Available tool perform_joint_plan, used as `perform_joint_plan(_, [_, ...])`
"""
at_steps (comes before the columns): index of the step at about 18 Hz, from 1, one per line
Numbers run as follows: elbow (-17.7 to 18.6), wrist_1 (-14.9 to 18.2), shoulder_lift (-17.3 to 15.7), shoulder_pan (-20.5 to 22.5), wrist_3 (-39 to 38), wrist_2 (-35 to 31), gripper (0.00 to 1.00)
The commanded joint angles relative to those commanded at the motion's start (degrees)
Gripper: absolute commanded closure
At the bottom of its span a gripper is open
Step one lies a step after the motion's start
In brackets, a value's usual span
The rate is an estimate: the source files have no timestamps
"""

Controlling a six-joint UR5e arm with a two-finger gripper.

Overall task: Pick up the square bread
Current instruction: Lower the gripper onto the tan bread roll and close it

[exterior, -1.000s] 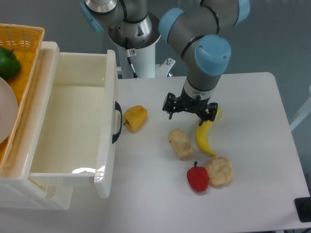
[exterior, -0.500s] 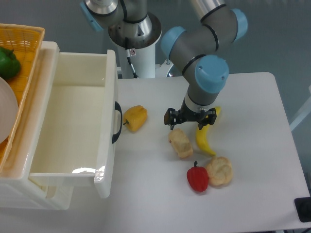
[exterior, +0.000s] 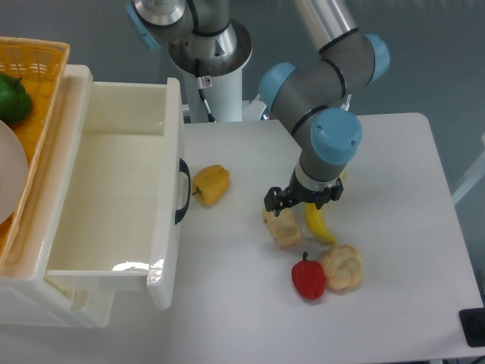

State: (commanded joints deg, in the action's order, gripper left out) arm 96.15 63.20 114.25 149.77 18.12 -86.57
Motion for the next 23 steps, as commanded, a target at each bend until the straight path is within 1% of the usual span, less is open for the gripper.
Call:
perform_joint_plan(4, [0.1, -1.9, 1.2, -0.7, -1.9, 0.0, 0.0])
perform_joint_plan(9, [0.4, -2.3, 1.8, -1.5, -1.9, 0.0, 0.0])
perform_joint_plan(12, [0.4, -3.4, 3.3, -2.5, -2.1, -0.2, 0.0])
perform_joint_plan(19, [0.7, -3.3, 4.1, -3.3, -2.0, -0.4, 0.0])
perform_joint_plan(23, [1.2, -3.3, 4.2, -3.5, -2.1, -2.3, 0.0])
